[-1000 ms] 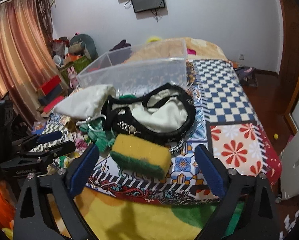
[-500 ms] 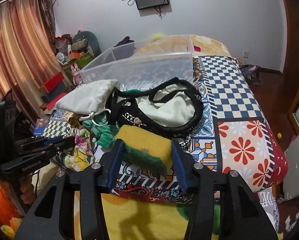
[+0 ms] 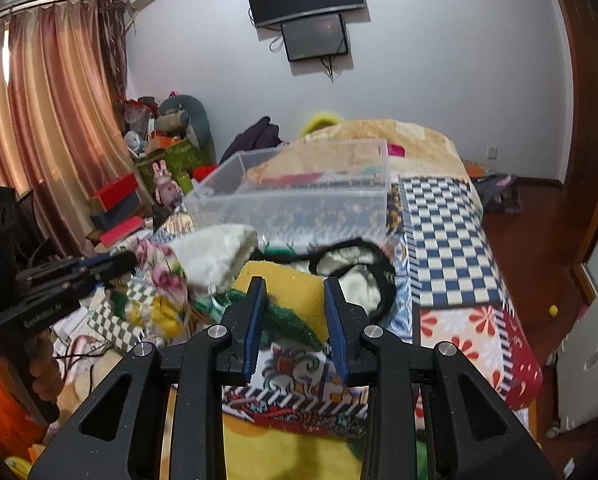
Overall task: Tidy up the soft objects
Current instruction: 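Grasp the yellow-green sponge with the right tool while the left tool grasps the floral cloth, then carry sponge and floral cloth over the clear box while both tools open to drop them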
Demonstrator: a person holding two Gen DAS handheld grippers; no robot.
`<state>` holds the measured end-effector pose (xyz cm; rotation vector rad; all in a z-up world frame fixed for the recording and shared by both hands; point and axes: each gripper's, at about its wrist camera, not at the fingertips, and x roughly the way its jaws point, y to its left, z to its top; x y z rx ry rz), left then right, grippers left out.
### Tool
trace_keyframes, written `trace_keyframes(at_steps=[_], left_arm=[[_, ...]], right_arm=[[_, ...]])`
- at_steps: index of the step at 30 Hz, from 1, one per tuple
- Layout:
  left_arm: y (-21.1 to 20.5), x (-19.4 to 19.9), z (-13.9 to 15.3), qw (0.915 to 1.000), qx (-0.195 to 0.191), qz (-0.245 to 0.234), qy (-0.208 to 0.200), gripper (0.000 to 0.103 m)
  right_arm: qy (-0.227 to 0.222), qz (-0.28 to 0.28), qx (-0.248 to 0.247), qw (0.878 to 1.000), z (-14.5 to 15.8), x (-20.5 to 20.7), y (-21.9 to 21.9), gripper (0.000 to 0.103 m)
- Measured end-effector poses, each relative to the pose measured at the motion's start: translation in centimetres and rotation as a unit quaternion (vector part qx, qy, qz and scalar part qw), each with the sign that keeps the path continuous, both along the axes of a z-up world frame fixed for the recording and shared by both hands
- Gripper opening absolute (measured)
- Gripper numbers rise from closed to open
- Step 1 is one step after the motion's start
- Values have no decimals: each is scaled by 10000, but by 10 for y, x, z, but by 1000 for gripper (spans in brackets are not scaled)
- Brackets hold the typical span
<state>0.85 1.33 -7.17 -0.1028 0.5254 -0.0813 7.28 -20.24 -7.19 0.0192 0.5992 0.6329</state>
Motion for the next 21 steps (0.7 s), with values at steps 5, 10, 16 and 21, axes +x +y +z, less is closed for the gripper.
trace_keyframes(at_steps=[5, 10, 16, 21], left_arm=[[8, 9, 24, 9991, -18, 177, -396, 10], [21, 26, 40, 9969, -162, 369, -673, 10], [28, 51, 48, 9963, -137, 424, -729, 10], [31, 78, 49, 9970, -8, 477, -607, 10]], right_arm=[[-393, -56, 142, 9991, 25, 10, 6, 27], [-809, -102, 228, 9964, 48, 19, 17, 27], [-1008, -183, 267, 9944, 57, 36, 30, 27], [-980, -275, 199, 9946, 56, 59, 42, 27]])
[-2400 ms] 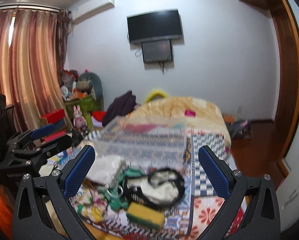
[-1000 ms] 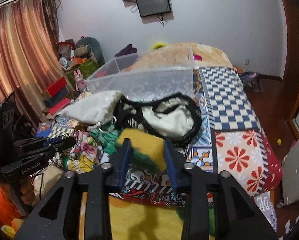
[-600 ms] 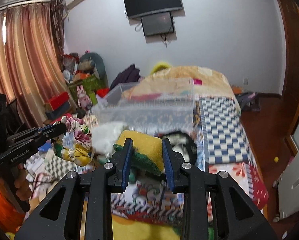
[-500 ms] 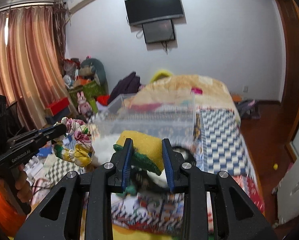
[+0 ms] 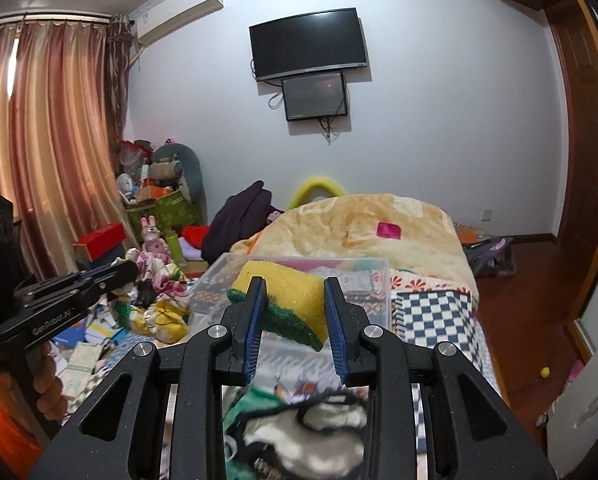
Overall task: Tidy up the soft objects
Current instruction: 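Carry sponge and floral cloth over the clear box while both tools open to drop them, then grasp the black-strapped white bag with the right tool while the left tool grasps the white cloth bag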
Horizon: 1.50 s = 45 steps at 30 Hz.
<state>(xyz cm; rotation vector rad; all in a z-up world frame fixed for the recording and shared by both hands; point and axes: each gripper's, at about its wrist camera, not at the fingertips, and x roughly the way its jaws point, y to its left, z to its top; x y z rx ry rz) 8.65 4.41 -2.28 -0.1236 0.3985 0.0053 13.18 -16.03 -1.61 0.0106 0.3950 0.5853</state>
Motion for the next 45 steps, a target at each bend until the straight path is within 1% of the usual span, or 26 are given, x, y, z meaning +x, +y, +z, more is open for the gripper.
trace_keyframes(at_steps=[6, 11, 15, 20, 22, 26, 29, 30, 31, 32, 34, 35, 36, 39, 42, 45], left_arm=[[7, 35, -5, 9998, -31, 90, 197, 10], [6, 63, -15, 9990, 67, 104, 430, 10], [6, 88, -28, 9966, -62, -62, 823, 10], [4, 115, -47, 9897, -78, -195, 1414, 10], [1, 121, -52, 9876, 12, -232, 1552, 10], [-2, 126, -57, 9852, 146, -273, 1684, 10], [-2, 128, -60, 9835, 222, -172, 1787, 10], [-2, 129, -62, 9826, 245, -137, 1837, 12], [-1, 129, -63, 9815, 256, -117, 1893, 21], [0, 129, -63, 9810, 247, -93, 1924, 25], [2, 127, -62, 9814, 219, -95, 1902, 48], [3, 125, -61, 9824, 228, -73, 1854, 51], [3, 121, -58, 9841, 245, -63, 1758, 52], [2, 111, -49, 9869, 340, -49, 1578, 53], [3, 95, -38, 9903, 281, -103, 1358, 62], [-1, 76, -28, 9934, 310, -130, 1098, 67]], right_arm=[[206, -57, -107, 9997, -8, 26, 11, 27], [491, -87, -218, 9985, -22, 45, 15, 27], [707, -76, -370, 9968, -28, 61, 22, 27], [915, -3, -653, 9937, -41, 74, 30, 27], [982, 33, -739, 9924, -45, 79, 34, 27], [1165, 147, -832, 9896, -52, 85, 40, 27], [1272, 216, -919, 9874, -57, 88, 43, 30], [1289, 203, -947, 9869, -58, 87, 44, 30], [1307, 172, -975, 9865, -59, 87, 44, 36], [1342, 175, -988, 9859, -60, 86, 43, 40], [1314, 121, -975, 9865, -58, 86, 41, 59], [1231, 62, -957, 9877, -56, 82, 38, 63], [1168, 26, -950, 9886, -53, 80, 37, 66], [1048, 15, -907, 9904, -45, 74, 31, 67], [965, 48, -809, 9920, -37, 66, 23, 73], [776, 16, -670, 9947, -29, 52, 13, 81]])
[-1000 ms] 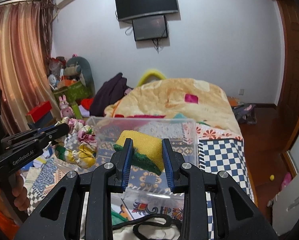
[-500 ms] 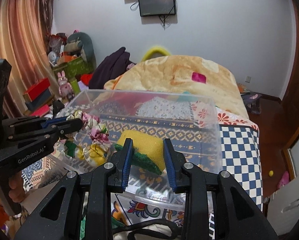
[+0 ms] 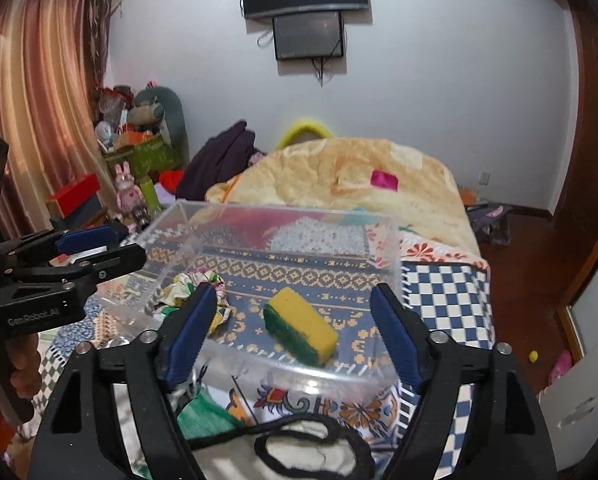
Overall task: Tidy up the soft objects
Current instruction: 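Grasp the black-strapped white bag with the right tool while the left tool grasps the white cloth bag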
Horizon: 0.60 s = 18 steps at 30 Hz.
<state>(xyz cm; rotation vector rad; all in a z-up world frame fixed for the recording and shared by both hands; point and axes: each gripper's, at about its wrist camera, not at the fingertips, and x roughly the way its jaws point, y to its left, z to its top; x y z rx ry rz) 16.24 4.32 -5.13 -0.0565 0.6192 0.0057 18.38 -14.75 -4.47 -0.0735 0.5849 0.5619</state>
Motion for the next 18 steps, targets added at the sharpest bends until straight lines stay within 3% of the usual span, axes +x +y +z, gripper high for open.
trace_keyframes(at_steps=[4, 10, 18], left_arm=[[-7, -26, 5, 9997, -26, -100, -228, 76], [-22, -60, -2, 9990, 76, -245, -379, 77], [-34, -88, -30, 9990, 4, -361, -258, 77]], right_arm=[[-115, 31, 225, 9997, 5, -19, -11, 84], [-59, 102, 272, 9996, -4, -44, -20, 85], [243, 401, 141, 9988, -33, -74, -15, 85]])
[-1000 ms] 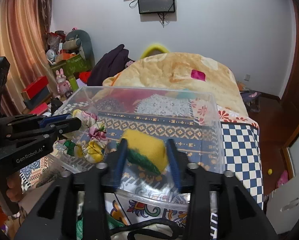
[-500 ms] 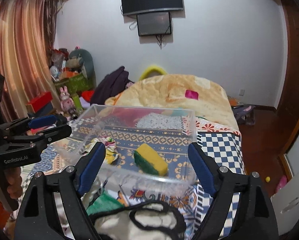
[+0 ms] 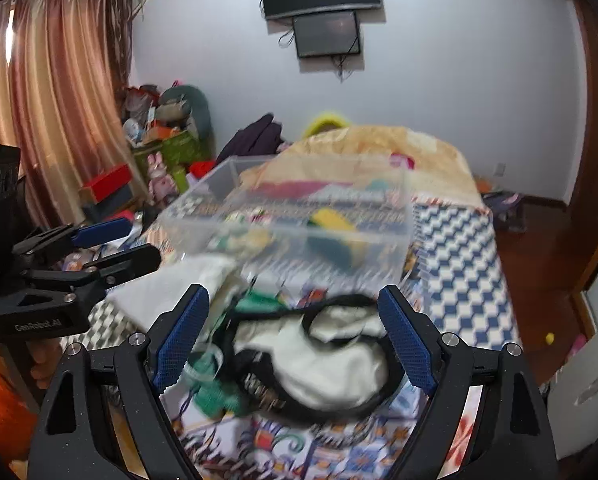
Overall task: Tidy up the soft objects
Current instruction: 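Grasp the black-strapped white bag with the right tool while the left tool grasps the white cloth bag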
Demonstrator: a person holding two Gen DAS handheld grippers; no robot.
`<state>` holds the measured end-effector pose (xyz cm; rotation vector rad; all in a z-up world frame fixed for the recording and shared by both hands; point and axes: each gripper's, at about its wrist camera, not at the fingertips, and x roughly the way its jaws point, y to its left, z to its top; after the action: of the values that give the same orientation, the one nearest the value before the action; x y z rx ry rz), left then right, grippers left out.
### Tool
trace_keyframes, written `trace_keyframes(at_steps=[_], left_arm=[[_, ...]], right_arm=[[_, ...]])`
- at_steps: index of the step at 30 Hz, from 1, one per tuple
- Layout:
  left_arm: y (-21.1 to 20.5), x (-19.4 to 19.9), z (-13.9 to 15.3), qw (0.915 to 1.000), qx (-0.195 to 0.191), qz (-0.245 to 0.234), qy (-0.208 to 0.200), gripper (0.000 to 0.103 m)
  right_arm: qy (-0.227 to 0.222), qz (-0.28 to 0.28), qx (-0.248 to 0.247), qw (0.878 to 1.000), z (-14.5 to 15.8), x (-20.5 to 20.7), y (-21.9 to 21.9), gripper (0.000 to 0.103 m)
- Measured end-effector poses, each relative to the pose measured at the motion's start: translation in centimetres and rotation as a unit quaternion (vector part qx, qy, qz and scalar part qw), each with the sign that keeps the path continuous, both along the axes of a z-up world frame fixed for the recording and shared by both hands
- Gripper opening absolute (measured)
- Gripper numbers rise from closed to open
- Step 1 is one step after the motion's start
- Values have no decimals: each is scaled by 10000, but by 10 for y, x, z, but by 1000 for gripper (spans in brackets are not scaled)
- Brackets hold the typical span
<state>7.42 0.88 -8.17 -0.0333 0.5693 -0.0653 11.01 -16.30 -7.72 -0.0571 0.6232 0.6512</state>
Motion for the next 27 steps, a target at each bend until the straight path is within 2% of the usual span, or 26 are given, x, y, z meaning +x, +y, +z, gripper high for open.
trace_keyframes(at_steps=[9, 12, 14, 16, 17, 21, 23, 27], left_arm=[[1, -13, -28, 9996, -27, 233, 137, 76], [4, -11, -34, 9995, -143, 186, 206, 64], [3, -12, -36, 9996, -119, 188, 199, 60], [3, -13, -39, 9996, -121, 111, 210, 53], [3, -14, -40, 9996, -178, 17, 221, 51], [0, -16, -42, 9995, -191, -130, 232, 33], [-2, -17, -41, 9995, -177, -170, 197, 31], [-5, -17, -42, 9990, -241, -257, 272, 20]], right_arm=[[284, 146, -125, 9994, -28, -11, 2, 85], [380, 227, -218, 9988, -39, -15, 7, 84], [389, 225, -266, 9986, -44, -17, 8, 78], [423, 229, -280, 9985, -46, -17, 9, 65], [447, 210, -272, 9984, -47, -16, 8, 63], [497, 237, -242, 9982, -49, -15, 6, 43], [478, 261, -238, 9982, -49, -17, 6, 38], [499, 339, -222, 9979, -47, -20, 8, 19]])
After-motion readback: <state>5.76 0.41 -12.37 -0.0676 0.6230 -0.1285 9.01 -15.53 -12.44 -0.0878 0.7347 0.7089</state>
